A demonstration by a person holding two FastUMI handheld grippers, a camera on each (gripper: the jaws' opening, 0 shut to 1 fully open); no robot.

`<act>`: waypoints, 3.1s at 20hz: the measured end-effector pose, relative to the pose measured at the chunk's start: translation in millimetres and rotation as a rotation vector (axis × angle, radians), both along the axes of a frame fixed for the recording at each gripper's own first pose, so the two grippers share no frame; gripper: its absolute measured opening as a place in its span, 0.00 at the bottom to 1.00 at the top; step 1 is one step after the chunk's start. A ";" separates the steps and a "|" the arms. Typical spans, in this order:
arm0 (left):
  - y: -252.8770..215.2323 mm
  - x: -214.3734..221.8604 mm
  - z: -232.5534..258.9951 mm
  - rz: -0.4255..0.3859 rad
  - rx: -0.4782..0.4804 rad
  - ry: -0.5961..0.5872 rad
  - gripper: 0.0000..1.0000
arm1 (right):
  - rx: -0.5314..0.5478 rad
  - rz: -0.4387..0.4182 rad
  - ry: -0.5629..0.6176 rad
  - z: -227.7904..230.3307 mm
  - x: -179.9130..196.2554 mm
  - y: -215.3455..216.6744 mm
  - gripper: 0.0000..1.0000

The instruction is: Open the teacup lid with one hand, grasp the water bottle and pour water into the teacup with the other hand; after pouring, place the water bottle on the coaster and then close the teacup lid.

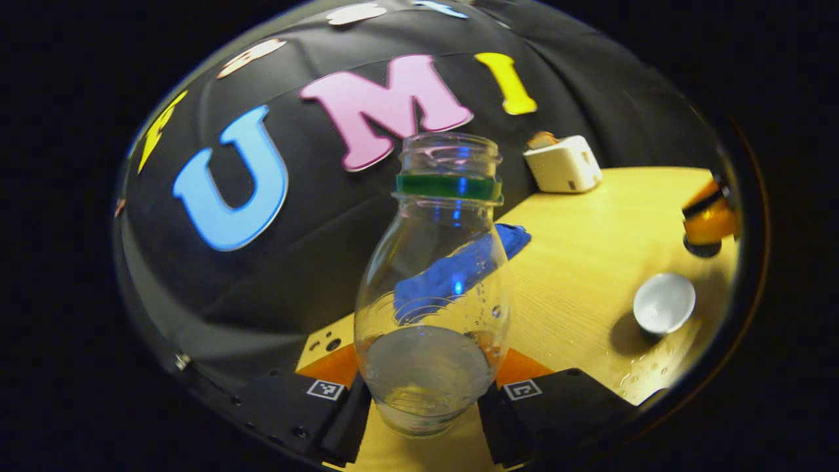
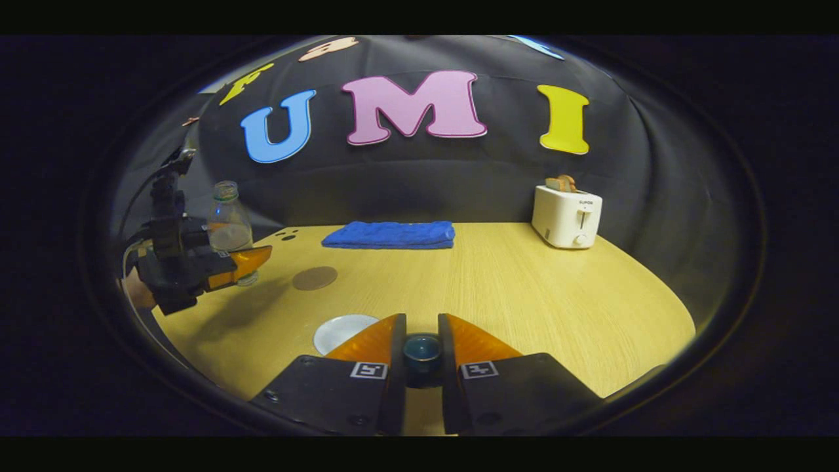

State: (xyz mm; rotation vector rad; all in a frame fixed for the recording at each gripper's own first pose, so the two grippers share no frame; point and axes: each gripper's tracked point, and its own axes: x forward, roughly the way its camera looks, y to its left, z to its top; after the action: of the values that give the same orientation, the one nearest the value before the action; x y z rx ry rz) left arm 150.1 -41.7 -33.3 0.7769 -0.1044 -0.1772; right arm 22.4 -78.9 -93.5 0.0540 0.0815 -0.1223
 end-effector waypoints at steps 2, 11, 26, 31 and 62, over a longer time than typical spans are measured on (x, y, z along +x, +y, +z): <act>-10.1 -2.8 -5.9 -0.012 0.133 -0.010 0.73 | 0.003 -0.011 0.006 -7.0 -5.8 -4.9 0.25; -54.2 6.9 -54.1 -0.071 0.511 -0.025 0.73 | 0.034 -0.060 0.002 -21.0 -13.5 -26.9 0.26; -68.6 30.2 -65.1 -0.096 0.931 -0.114 0.73 | 0.071 -0.103 0.029 -36.7 -17.1 -46.7 0.26; -75.2 34.2 -57.7 -0.106 1.028 -0.168 0.73 | 0.083 -0.117 0.034 -37.8 -20.2 -55.9 0.26; -81.4 39.5 -35.4 -0.108 1.378 -0.285 0.73 | 0.099 -0.093 0.049 -46.8 -30.0 -50.7 0.25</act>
State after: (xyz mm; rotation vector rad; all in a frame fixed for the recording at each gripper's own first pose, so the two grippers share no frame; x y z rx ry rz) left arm 189.6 -123.1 -68.8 2.1739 -0.3052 -0.2327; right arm -7.6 -129.6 -140.3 0.1538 0.1341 -0.2125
